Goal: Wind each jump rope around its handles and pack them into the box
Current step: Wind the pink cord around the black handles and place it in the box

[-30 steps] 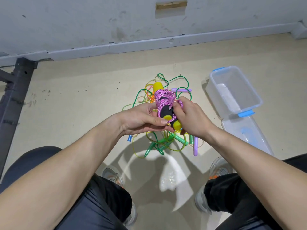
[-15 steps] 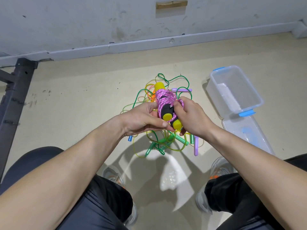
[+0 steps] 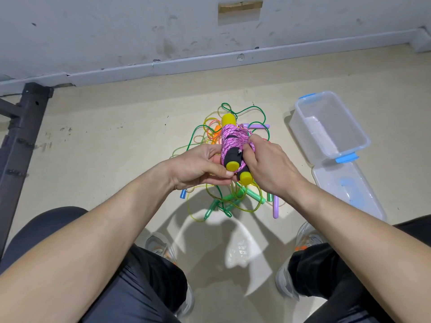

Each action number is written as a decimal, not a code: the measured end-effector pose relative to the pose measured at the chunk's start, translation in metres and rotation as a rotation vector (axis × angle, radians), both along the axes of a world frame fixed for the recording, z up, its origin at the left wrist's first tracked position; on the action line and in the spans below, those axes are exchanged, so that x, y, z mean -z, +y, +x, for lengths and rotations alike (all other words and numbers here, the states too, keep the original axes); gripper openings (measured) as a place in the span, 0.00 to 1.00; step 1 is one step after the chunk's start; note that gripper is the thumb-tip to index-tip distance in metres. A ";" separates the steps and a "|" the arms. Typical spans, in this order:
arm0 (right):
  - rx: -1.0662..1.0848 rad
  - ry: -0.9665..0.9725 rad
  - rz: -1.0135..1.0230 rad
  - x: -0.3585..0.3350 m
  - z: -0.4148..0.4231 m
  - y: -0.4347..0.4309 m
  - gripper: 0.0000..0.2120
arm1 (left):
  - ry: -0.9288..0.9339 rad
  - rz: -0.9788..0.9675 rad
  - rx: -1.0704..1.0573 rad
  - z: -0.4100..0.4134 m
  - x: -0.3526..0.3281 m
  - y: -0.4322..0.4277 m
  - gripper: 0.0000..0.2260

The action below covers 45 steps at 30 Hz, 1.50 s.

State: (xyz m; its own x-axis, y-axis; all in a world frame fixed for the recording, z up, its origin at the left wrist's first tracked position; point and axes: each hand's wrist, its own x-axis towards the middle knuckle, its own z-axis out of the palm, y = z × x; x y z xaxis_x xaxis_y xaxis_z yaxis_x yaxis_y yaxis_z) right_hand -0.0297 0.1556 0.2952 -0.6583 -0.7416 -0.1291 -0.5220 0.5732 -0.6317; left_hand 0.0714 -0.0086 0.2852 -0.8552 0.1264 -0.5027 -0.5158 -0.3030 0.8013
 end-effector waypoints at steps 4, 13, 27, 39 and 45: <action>0.119 -0.184 -0.001 0.004 0.006 0.000 0.13 | -0.020 0.026 -0.053 -0.001 0.003 0.008 0.21; 0.285 -0.508 -0.169 0.005 0.014 -0.008 0.12 | 0.029 -0.026 -0.264 0.001 0.000 0.022 0.27; 0.376 -0.246 -0.100 0.024 0.013 -0.009 0.09 | 0.118 -1.145 -0.247 0.005 -0.001 0.035 0.15; 0.262 -0.010 -0.061 0.028 0.029 -0.006 0.08 | -0.213 -0.483 -0.467 -0.002 0.010 0.046 0.19; 0.203 0.027 -0.051 0.029 0.028 -0.007 0.08 | -0.256 -0.481 -0.466 -0.003 0.015 0.041 0.20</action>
State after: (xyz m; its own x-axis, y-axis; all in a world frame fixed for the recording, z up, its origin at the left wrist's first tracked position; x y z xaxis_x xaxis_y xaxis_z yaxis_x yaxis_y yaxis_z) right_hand -0.0014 0.1490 0.2664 -0.7973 -0.5989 -0.0753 -0.4162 0.6358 -0.6501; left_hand 0.0689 0.0322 0.2702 -0.6143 -0.5094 -0.6026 -0.6080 -0.1812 0.7729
